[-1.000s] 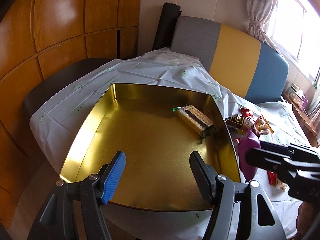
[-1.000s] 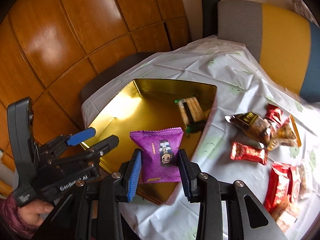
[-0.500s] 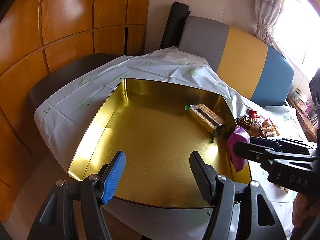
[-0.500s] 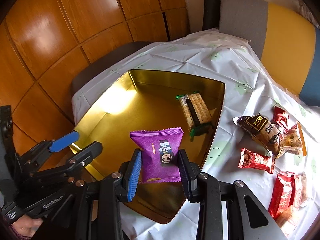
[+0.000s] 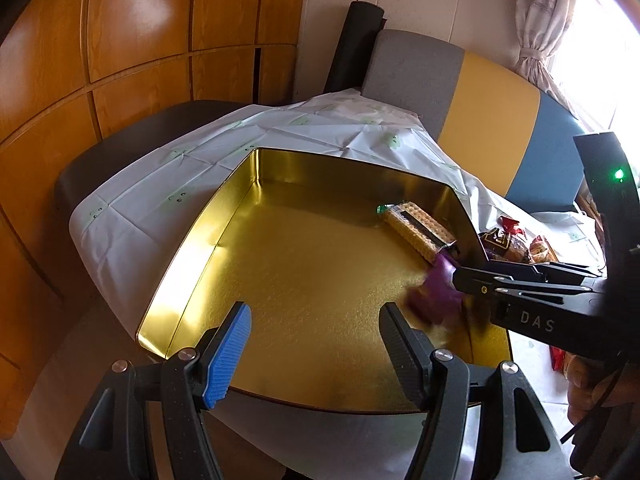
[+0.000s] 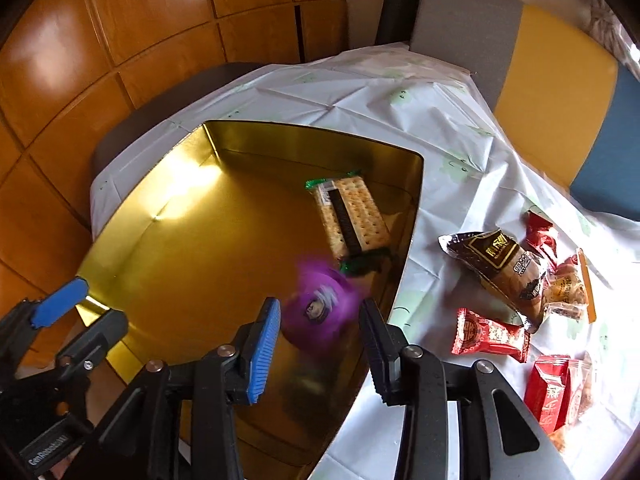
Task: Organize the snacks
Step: 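Carry the purple packet into the gold tray and open the right gripper, then move the left gripper back over the snack pile toward the brown packet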
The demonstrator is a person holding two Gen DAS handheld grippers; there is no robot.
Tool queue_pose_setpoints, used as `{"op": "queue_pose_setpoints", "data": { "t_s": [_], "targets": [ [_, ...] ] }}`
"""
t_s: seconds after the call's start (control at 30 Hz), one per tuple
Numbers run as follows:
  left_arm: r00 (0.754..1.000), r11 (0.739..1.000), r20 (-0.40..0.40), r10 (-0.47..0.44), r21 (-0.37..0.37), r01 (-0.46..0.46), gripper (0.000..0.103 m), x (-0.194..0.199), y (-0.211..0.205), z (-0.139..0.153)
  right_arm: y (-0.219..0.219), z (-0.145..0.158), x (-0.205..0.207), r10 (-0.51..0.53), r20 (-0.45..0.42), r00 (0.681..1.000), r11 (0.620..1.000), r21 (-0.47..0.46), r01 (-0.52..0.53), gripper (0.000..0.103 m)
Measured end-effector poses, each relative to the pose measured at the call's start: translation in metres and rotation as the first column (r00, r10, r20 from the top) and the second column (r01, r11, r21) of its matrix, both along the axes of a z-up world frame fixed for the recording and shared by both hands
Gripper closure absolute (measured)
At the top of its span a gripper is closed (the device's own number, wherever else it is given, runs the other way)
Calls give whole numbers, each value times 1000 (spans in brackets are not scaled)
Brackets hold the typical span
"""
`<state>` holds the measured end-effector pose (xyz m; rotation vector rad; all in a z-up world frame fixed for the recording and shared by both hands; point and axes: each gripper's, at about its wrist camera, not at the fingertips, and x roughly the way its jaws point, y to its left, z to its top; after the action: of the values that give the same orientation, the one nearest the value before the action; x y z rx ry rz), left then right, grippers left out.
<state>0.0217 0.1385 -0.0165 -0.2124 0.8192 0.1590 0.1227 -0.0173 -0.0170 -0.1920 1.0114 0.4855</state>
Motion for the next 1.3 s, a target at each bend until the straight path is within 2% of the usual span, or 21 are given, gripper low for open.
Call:
{"op": "queue_pose_setpoints", "data": {
  "t_s": [0.17,0.23,0.37,0.47,0.53,0.63,0.73,0.93,1.03,1.23,1.3],
  "targets": [
    [1000,1000,10,-8,8,8,36,-2,-4,2,-8,4,-5,-10,13,1000,999,39,10,61],
    [1000,1000,10,-13,10,13,36,-3,-6,2,-12,8,-10,-15,31,999,998,60,13,53],
    [1000,1000,13,-20,14,20,36,-4,-9,4,-18,22,-23,-19,96,995,996,87,11,49],
    [1000,999,16,-26,18,26,36,-5,-11,6,-25,35,-34,-44,176,983,994,102,26,35],
    [999,999,16,-31,21,31,36,-5,-13,7,-32,43,-41,-72,227,971,991,123,45,20],
    [999,999,16,-37,24,37,36,-6,-16,8,-47,55,-50,-124,285,951,983,167,78,11],
    [999,998,15,-47,32,46,36,-7,-20,9,-64,64,-53,-171,287,943,967,231,105,1],
    [997,996,21,-70,50,68,36,-8,-29,13,-95,68,-55,-243,221,944,930,331,162,0],
    [996,994,25,-85,69,83,36,-8,-34,14,-109,68,-57,-263,206,943,922,341,183,0],
    [994,991,26,-108,88,106,36,-9,-43,16,-143,70,-64,-341,235,910,904,346,250,0],
    [993,990,25,-116,90,113,36,-9,-46,16,-154,70,-64,-359,238,903,906,321,276,0]
  ]
}}
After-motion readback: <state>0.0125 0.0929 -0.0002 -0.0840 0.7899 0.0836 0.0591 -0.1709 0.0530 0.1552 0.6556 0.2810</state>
